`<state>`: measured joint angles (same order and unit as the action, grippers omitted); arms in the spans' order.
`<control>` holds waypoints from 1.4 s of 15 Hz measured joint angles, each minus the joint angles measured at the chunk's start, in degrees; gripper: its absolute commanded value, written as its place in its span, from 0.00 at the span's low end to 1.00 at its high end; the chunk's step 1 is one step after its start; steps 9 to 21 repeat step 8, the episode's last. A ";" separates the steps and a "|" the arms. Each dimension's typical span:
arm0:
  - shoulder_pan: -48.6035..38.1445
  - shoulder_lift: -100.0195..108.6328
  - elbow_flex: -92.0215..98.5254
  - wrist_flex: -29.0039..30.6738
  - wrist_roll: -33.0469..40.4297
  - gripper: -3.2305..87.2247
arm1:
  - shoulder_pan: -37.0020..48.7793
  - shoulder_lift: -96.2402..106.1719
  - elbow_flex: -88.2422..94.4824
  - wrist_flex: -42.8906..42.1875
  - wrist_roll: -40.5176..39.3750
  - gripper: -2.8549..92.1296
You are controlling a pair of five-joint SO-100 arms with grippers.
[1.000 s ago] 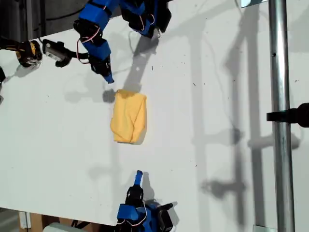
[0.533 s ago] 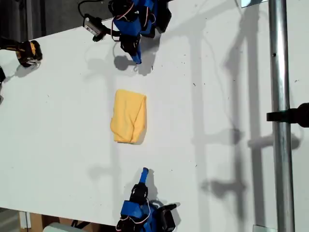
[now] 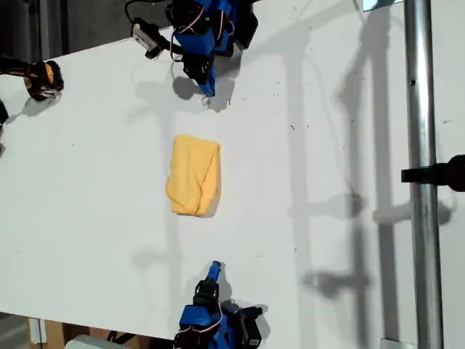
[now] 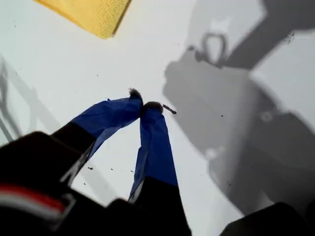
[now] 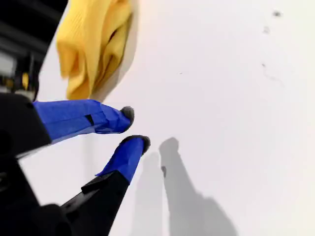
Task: Grasp corners of a towel and fold twice.
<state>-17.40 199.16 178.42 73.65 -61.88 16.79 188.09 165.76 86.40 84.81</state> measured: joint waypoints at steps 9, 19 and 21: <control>-0.35 0.00 0.00 0.00 7.21 0.11 | -0.09 0.00 -0.09 0.00 0.00 0.08; -0.35 0.00 0.00 0.00 7.21 0.11 | -0.09 0.00 -0.09 0.00 0.00 0.08; -0.35 0.00 0.00 0.00 7.21 0.11 | -0.09 0.00 -0.09 0.00 0.00 0.08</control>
